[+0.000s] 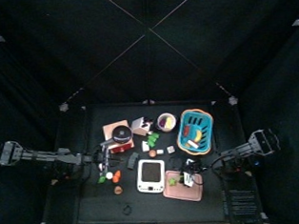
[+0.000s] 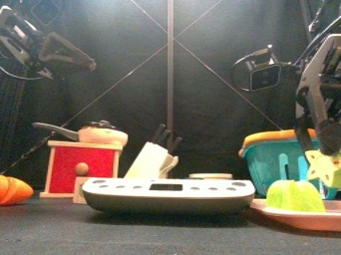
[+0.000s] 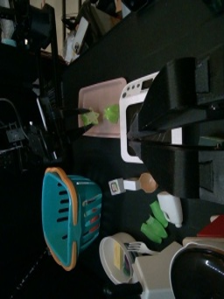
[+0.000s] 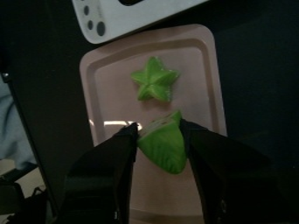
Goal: Place starfruit top on plate
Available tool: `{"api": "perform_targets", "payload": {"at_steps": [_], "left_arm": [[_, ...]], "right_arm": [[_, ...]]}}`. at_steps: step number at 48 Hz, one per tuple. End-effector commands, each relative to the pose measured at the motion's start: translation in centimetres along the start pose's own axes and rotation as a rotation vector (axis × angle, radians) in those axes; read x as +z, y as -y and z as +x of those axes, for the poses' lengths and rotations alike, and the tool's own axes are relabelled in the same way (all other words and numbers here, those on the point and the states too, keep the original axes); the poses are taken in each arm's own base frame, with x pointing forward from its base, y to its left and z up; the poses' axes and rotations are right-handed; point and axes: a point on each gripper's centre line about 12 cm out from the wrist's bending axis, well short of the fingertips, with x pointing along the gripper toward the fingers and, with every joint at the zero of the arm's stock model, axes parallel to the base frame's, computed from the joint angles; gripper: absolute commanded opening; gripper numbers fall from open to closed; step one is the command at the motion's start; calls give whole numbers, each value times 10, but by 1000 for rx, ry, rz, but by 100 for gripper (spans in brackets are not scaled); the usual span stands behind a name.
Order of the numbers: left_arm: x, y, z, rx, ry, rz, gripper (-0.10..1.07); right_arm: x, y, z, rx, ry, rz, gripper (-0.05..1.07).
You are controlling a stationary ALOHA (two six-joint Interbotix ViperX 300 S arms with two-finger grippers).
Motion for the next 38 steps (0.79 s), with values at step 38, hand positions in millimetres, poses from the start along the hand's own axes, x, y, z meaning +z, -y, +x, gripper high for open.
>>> {"api": "perform_targets", "payload": {"at_steps": [38], "left_arm": [[4,-1,1,4,14,0,55]], "right_arm": [[32,-17,-15,-21,105,-159,103]]}}
